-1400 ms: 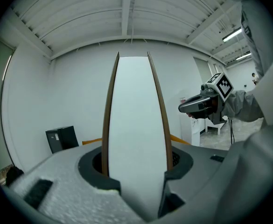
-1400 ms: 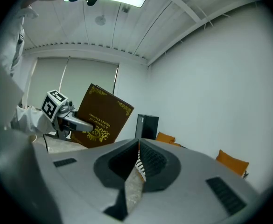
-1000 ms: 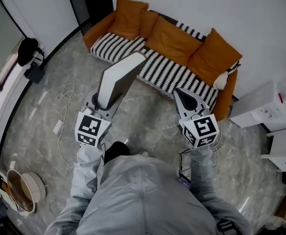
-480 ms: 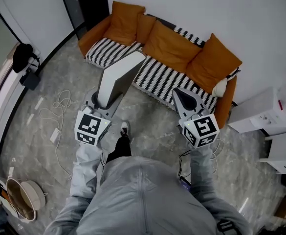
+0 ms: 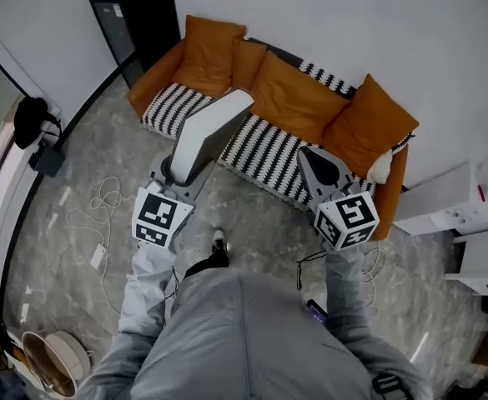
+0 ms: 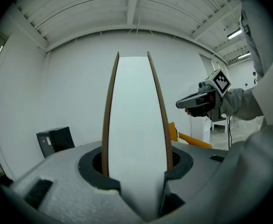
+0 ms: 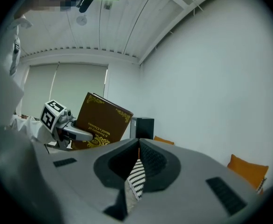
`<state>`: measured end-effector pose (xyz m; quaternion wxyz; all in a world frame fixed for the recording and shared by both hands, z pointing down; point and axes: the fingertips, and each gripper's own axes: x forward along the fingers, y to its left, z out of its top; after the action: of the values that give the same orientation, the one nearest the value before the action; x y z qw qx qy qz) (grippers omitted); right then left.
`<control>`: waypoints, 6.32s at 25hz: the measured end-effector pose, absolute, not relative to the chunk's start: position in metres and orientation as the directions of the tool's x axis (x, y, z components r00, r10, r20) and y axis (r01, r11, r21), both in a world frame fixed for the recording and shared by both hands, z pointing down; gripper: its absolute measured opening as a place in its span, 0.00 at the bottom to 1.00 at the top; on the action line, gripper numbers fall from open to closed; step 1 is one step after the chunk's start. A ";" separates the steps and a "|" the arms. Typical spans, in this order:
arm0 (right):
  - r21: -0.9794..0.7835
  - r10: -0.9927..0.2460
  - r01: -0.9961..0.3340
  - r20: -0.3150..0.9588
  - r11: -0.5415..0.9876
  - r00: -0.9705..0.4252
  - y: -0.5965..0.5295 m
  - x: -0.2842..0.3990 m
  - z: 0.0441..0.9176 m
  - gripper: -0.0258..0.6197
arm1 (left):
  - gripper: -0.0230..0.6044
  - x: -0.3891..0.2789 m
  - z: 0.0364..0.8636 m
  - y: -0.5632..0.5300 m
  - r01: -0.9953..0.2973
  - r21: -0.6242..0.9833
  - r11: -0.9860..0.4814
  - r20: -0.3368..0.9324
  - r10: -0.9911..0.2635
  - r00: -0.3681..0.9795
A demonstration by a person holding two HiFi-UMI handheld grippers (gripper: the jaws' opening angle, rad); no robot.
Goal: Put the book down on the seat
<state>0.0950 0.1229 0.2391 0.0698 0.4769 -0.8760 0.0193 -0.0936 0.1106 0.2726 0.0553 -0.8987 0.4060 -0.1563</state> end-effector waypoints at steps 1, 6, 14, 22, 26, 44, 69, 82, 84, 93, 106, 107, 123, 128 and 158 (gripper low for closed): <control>0.036 -0.833 -0.839 0.147 0.544 -0.534 0.114 0.091 0.240 0.09 | 0.39 -0.097 0.272 0.102 -0.712 -0.223 -0.666 0.236 -0.746 0.623; 0.043 -0.829 -0.836 0.165 0.547 -0.534 0.077 0.073 0.243 0.09 | 0.39 -0.112 0.277 0.062 -0.709 -0.207 -0.674 0.245 -0.738 0.629; 0.073 -0.846 -0.848 0.161 0.525 -0.509 0.028 0.055 0.239 0.09 | 0.39 -0.125 0.277 0.005 -0.685 -0.202 -0.700 0.240 -0.713 0.659; 0.075 -0.852 -0.858 0.192 0.507 -0.487 -0.018 0.037 0.249 0.09 | 0.39 -0.136 0.288 -0.043 -0.662 -0.178 -0.728 0.250 -0.684 0.685; 0.060 -0.863 -0.873 0.199 0.484 -0.465 -0.037 0.028 0.256 0.09 | 0.39 -0.143 0.297 -0.061 -0.643 -0.164 -0.748 0.265 -0.661 0.702; 0.002 -0.843 -0.886 0.309 0.463 -0.440 -0.114 0.059 0.324 0.09 | 0.39 -0.107 0.388 -0.145 -0.594 0.043 -0.803 0.401 -0.531 0.747; -0.186 -0.717 -0.900 0.551 0.393 -0.427 -0.271 0.129 0.548 0.09 | 0.39 0.005 0.633 -0.280 -0.542 0.431 -0.721 0.596 -0.224 0.771; -0.271 -0.683 -0.912 0.606 0.306 -0.409 -0.264 0.147 0.658 0.09 | 0.39 0.021 0.757 -0.275 -0.523 0.593 -0.613 0.606 -0.088 0.790; -0.272 -0.680 -0.916 0.614 0.296 -0.402 -0.262 0.151 0.675 0.09 | 0.39 0.027 0.778 -0.273 -0.510 0.617 -0.600 0.599 -0.062 0.798; -0.290 -0.661 -0.923 0.644 0.254 -0.385 -0.264 0.148 0.747 0.09 | 0.39 0.036 0.851 -0.279 -0.480 0.704 -0.524 0.563 -0.001 0.826; -0.312 -0.631 -0.921 0.673 0.233 -0.387 -0.249 0.151 0.802 0.09 | 0.40 0.062 0.916 -0.269 -0.446 0.785 -0.430 0.543 0.132 0.829; -0.315 -0.629 -0.920 0.673 0.232 -0.389 -0.250 0.153 0.806 0.09 | 0.40 0.063 0.921 -0.270 -0.448 0.784 -0.430 0.547 0.140 0.825; -0.326 -0.613 -0.918 0.684 0.227 -0.395 -0.251 0.149 0.798 0.09 | 0.58 0.031 0.917 -0.310 -0.568 0.660 -0.491 0.660 0.019 0.751; -0.339 -0.600 -0.914 0.691 0.223 -0.403 -0.253 0.155 0.812 0.09 | 0.58 0.016 0.931 -0.320 -0.619 0.594 -0.514 0.717 -0.010 0.697; -0.149 -0.661 -0.936 0.672 0.319 -0.333 -0.283 0.148 0.653 0.09 | 0.08 -0.023 0.729 -0.311 -0.635 0.303 -0.710 0.733 -0.253 0.632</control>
<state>0.1476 -0.2832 0.6526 0.2557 0.5180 -0.7708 0.2685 -0.0234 -0.3107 0.7289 -0.2793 -0.8590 0.2584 -0.3425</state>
